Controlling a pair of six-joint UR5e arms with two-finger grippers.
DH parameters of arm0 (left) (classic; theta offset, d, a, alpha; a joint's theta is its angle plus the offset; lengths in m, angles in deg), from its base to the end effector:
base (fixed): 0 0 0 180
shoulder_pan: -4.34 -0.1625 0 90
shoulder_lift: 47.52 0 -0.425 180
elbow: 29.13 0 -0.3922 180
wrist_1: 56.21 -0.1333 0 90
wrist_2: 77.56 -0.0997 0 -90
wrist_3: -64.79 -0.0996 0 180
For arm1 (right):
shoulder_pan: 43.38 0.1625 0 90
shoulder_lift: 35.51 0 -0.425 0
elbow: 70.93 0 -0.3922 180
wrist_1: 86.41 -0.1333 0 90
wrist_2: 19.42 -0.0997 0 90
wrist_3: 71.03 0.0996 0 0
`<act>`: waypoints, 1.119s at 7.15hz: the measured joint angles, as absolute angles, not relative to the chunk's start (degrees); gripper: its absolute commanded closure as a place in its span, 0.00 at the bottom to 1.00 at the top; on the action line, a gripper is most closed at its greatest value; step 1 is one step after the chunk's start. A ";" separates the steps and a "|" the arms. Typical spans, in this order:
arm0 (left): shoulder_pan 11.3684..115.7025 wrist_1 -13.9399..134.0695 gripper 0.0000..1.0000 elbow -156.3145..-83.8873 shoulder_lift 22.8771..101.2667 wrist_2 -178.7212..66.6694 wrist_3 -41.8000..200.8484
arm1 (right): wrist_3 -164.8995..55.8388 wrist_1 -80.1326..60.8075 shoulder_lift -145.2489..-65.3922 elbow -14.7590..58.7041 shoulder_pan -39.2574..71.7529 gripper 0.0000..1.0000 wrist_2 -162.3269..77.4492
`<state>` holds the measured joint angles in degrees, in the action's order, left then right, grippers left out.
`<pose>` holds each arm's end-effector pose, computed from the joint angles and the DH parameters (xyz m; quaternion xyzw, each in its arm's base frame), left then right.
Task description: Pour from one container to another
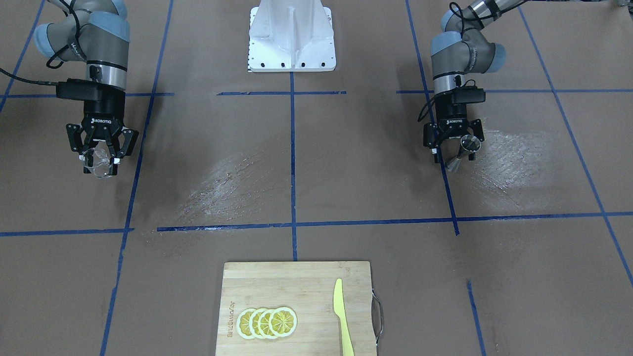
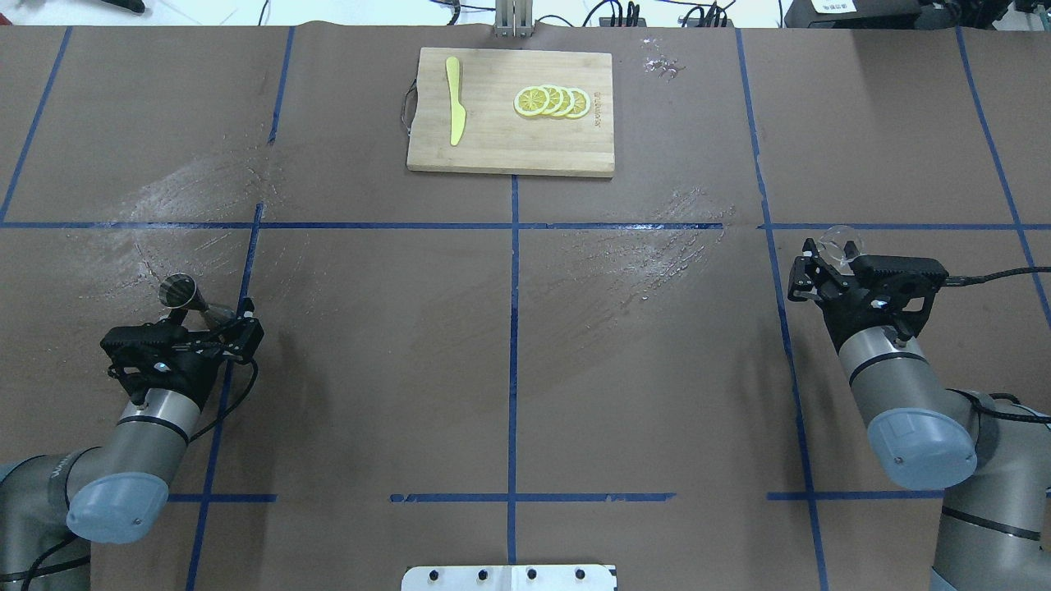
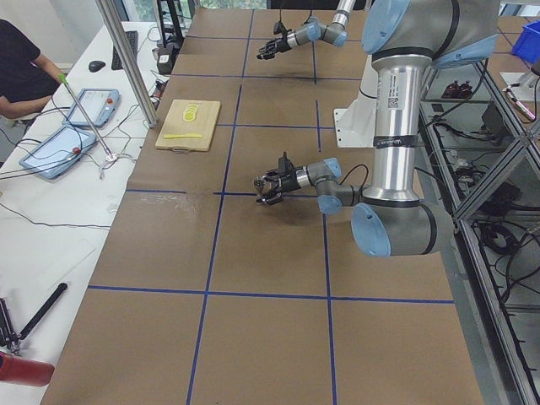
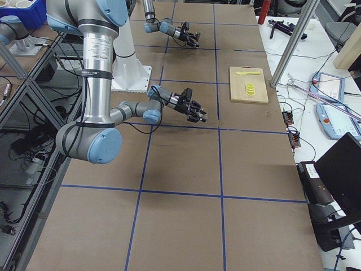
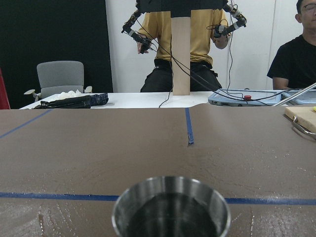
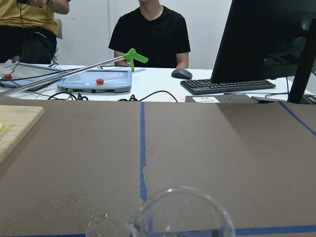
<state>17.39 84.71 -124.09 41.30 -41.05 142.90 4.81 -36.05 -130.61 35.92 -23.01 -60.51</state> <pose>0.4278 -0.3182 0.5144 0.4789 0.3143 -0.2148 0.7911 -0.3583 -0.3553 0.4689 0.4734 -0.2662 0.2237 0.8093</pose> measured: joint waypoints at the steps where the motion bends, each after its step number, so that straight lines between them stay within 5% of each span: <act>1: 17.33 84.73 0.00 -127.18 39.09 -37.64 141.92 | 5.48 -36.05 -130.63 35.82 -23.49 1.00 -59.94; 8: 17.19 83.74 0.00 -141.89 27.43 -19.19 135.14 | 12.81 -36.01 -130.73 32.20 -29.98 1.00 -54.35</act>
<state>17.19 83.74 -141.89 27.43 -19.19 135.14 12.81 -36.01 -130.73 32.20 -29.98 -54.35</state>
